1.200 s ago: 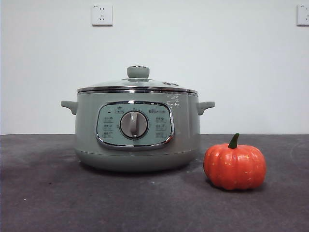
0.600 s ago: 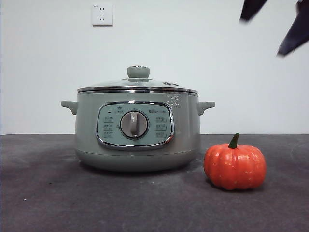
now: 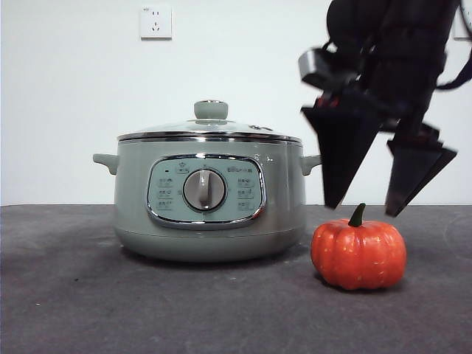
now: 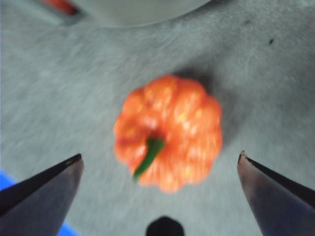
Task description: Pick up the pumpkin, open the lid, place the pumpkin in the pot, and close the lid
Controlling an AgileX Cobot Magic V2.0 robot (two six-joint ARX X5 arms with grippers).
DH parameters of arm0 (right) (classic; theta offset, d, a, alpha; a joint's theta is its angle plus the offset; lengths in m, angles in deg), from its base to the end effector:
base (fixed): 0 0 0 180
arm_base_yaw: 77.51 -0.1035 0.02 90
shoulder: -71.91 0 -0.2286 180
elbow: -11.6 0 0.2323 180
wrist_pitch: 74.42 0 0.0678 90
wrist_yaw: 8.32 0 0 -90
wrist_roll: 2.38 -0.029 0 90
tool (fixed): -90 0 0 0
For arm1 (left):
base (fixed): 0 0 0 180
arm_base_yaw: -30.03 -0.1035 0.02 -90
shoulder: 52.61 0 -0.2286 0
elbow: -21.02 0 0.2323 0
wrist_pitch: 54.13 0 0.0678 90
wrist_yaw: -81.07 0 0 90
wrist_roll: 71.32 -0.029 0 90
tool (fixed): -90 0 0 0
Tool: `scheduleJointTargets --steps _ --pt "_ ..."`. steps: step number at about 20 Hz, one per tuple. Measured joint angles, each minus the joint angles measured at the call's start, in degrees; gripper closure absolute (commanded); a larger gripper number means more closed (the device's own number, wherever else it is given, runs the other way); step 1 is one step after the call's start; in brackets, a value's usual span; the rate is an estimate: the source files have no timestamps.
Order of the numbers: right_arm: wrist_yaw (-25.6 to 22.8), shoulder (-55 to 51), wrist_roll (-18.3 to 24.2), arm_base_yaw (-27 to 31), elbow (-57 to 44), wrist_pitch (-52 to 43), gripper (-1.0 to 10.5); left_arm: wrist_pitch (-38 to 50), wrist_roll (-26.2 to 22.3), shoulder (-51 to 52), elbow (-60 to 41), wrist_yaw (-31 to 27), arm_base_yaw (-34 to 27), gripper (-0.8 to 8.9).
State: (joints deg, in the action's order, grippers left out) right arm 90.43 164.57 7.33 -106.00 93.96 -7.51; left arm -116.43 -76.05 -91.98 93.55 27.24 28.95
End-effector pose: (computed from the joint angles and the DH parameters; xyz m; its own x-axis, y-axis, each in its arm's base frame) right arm 0.2444 0.1377 0.1962 0.1197 0.2381 -0.9638 -0.6384 0.7619 0.1089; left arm 0.1177 -0.0149 0.3312 0.7161 -0.5768 -0.3931 0.5386 0.8148 -0.2144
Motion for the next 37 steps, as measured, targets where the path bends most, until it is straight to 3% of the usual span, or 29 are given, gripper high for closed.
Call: scheduleJointTargets --steps 6,9,10,13,19,25,29,37 --pt "0.0 5.1 0.0 -0.3 0.0 -2.4 2.3 0.0 0.0 0.0 0.0 0.0 0.0 0.67" --pt "0.0 6.7 0.0 -0.4 0.0 -3.1 3.3 0.0 0.0 0.0 0.0 0.0 0.0 0.68" --pt "0.0 7.0 -0.1 -0.4 0.0 -3.1 4.3 0.0 0.0 0.0 0.0 0.0 0.0 0.68" --pt "-0.2 7.3 -0.9 -0.4 0.0 -2.7 9.7 0.0 0.0 0.0 0.0 0.0 0.0 0.68" --pt "-0.2 6.2 -1.1 -0.4 0.0 0.3 9.6 0.0 0.0 -0.3 0.0 0.0 0.0 0.68" --pt "-0.2 -8.4 -1.1 -0.4 0.0 0.7 9.6 2.4 0.1 -3.7 0.0 0.0 2.3 0.68" --pt "-0.2 -21.6 -1.2 -0.4 0.0 0.3 9.6 6.4 0.3 -8.8 0.7 -0.7 6.6 0.68" --pt "0.2 -40.7 -4.0 -0.4 0.1 -7.9 9.5 18.9 0.5 -24.8 7.9 -10.8 19.6 0.68"
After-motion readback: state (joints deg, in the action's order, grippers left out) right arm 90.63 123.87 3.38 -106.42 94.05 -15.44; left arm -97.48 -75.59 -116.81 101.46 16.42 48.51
